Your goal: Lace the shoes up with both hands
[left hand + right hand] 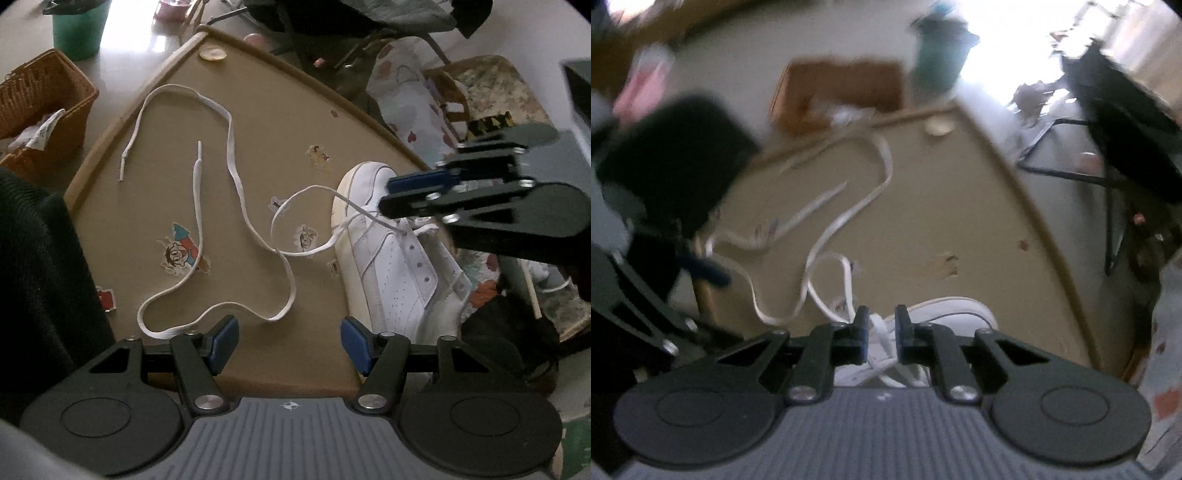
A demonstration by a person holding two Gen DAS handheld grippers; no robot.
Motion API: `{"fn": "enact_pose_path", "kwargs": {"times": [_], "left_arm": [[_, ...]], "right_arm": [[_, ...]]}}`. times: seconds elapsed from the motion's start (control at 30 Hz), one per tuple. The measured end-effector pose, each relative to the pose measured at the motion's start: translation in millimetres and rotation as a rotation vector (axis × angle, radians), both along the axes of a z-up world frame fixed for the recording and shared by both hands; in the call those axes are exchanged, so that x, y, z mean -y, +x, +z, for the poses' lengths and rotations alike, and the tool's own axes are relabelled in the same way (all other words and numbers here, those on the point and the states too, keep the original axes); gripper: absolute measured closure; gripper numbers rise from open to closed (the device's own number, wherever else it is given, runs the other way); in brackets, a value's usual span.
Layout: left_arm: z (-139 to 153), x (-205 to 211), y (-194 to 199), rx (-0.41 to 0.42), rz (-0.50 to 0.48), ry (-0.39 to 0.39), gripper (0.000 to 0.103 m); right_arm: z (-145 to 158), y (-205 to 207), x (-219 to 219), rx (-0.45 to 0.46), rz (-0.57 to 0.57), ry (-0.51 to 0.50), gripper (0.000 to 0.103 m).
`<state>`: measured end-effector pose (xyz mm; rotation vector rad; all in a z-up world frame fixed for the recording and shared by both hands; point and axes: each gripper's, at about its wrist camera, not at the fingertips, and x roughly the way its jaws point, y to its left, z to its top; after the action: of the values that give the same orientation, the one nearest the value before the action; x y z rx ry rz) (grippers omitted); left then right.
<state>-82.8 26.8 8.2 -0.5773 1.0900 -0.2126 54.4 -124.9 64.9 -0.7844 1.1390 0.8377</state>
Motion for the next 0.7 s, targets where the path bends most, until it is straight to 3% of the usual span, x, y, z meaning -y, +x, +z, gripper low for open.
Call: {"fn": "enact_pose_path", "kwargs": {"times": [0.2,0.3,0.33,0.53,0.7], "left_arm": [[-3.4,1.0,0.5,0.002,-0.022,-0.012,0.04],[-3.2,3.9,0.7,0.006,-0.036,-0.011,0.04],[-2.9,4.7,0.6,0.007,-0.041,-0.009,0.04],[0.0,12.9,-0.2,0.016,-0.068,-0.005,0.04],[10.4,26.3,-4.1,0.043,-0.092,-0.011,0.04]], "right_arm": [[-20.9,2.0,-20.7,-0.087,0.083,-0.129,0.086],[-29.2,-0.3,-26.5,-0.132,0.108,-0.166,0.076],[-30.7,-1.7,-28.1,-0.135,0.121,-0.172,0.072],[-49.5,-9.4,-44.9,-0.088,0.217,-0.236,0.07],[-40.1,15.8,-34.7,-0.087,0.112,-0.174,0.068]]}}
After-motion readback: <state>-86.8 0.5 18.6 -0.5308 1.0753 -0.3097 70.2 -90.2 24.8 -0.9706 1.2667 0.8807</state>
